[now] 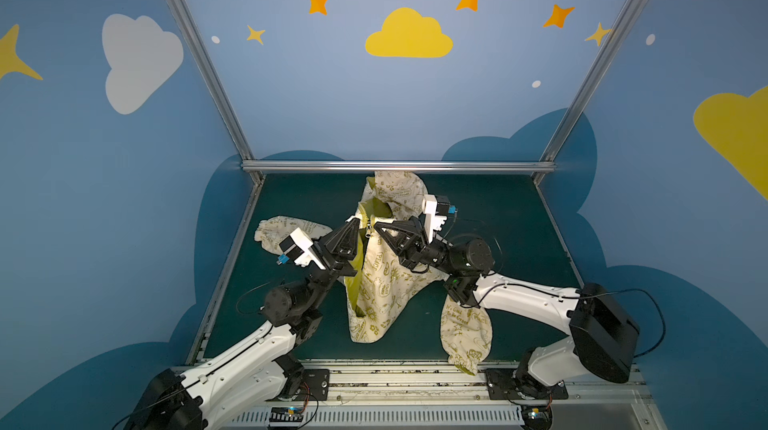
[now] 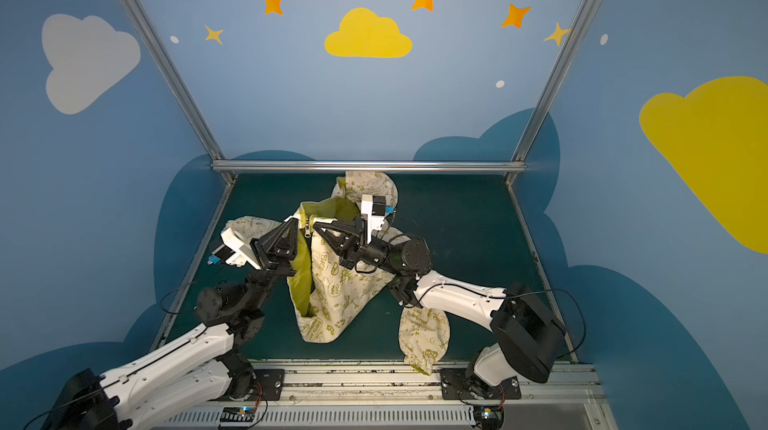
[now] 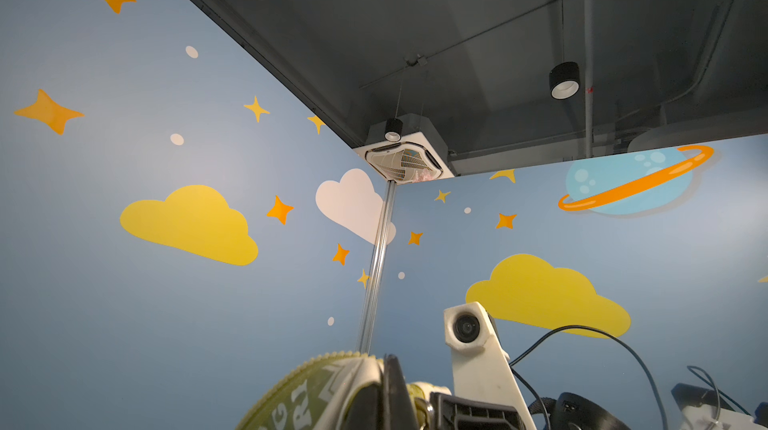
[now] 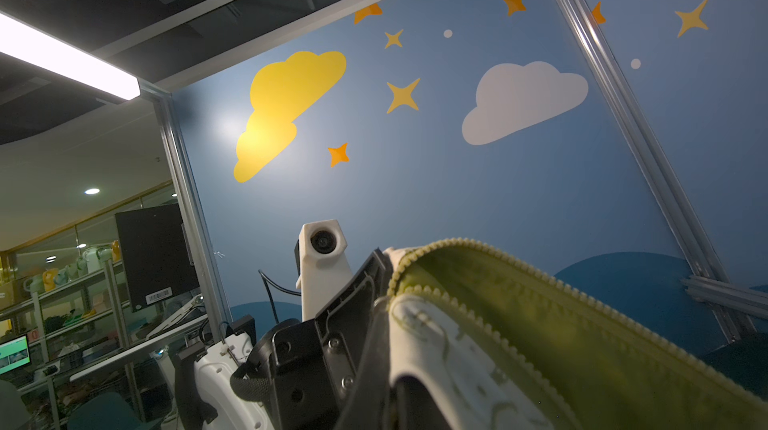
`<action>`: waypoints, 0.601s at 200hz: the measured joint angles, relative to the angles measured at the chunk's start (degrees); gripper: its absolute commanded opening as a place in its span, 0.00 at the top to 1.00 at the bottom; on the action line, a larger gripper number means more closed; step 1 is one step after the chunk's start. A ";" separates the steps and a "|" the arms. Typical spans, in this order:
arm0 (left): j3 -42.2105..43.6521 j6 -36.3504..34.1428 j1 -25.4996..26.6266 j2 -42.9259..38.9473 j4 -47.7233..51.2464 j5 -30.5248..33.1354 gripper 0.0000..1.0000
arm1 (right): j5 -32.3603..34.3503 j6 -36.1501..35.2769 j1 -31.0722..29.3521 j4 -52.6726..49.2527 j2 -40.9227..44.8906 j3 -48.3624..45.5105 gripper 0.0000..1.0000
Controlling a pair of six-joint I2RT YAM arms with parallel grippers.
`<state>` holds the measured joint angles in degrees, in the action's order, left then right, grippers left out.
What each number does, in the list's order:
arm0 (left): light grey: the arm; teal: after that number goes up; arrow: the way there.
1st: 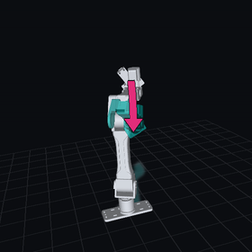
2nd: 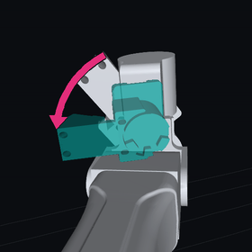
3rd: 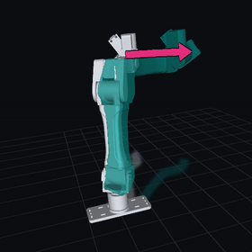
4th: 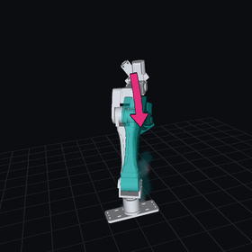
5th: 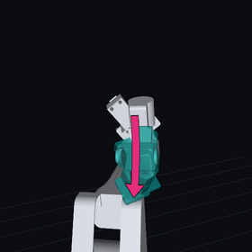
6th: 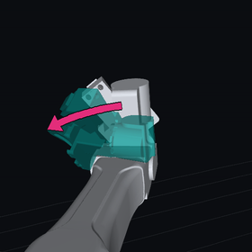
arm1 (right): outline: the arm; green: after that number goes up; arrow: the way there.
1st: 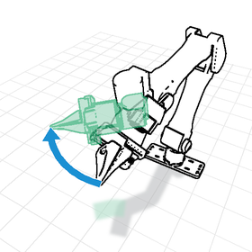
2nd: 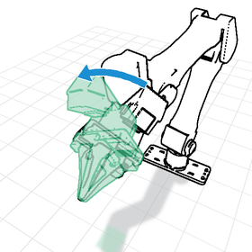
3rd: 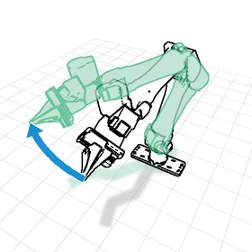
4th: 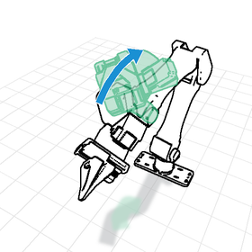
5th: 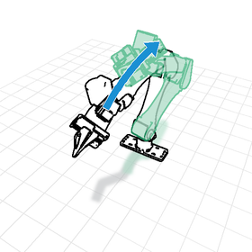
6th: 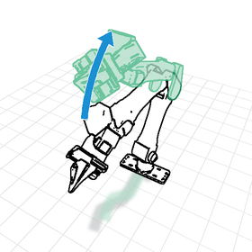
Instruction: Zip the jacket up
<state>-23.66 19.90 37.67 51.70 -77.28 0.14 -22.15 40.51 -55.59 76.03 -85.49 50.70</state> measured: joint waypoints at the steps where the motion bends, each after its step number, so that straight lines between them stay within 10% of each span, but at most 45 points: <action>1: 0.00 0.00 0.00 0.00 0.02 0.00 0.97 | 0.00 0.00 0.00 0.00 0.00 -0.02 1.00; 120: 0.00 -3.34 1.05 -0.44 0.09 0.07 0.97 | 0.52 0.76 0.00 0.37 -0.11 0.00 1.00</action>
<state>-23.66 16.56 38.72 51.27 -77.19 0.21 -21.63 41.28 -55.59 76.40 -85.60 50.70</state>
